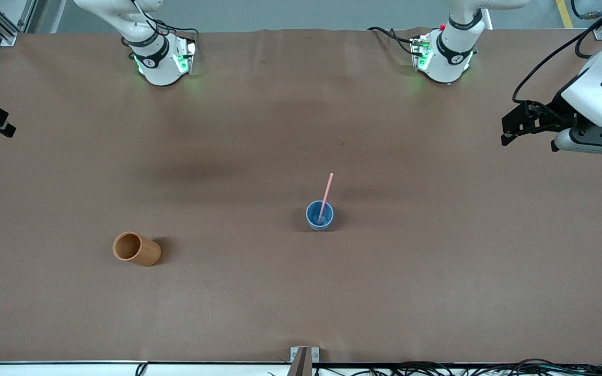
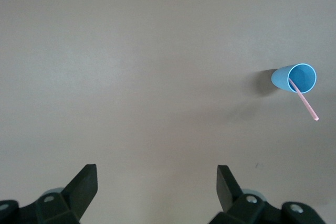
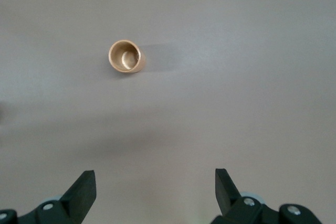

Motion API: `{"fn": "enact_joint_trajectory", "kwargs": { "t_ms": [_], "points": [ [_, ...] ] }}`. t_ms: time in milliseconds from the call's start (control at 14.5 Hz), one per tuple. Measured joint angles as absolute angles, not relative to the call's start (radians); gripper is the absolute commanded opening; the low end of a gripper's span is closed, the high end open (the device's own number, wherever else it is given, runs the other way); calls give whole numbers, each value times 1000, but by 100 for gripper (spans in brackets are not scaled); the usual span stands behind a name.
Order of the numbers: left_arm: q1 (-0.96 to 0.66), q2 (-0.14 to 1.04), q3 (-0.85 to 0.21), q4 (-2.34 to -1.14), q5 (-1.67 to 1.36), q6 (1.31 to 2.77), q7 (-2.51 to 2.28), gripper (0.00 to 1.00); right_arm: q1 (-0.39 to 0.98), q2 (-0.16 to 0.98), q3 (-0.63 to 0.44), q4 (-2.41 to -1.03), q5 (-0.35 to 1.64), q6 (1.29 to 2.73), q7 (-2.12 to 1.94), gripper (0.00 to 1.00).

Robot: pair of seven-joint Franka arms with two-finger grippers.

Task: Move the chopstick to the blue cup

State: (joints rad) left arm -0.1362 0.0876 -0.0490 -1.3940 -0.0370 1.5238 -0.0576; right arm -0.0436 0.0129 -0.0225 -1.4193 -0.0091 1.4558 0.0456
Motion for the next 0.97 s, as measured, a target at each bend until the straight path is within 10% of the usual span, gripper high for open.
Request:
{"fn": "enact_joint_trajectory", "kwargs": {
  "t_ms": [969],
  "points": [
    [-133, 88, -49, -1394, -37, 1526, -58, 100, -43, 18, -21, -1441, -2, 1475, -53, 100]
  ]
}}
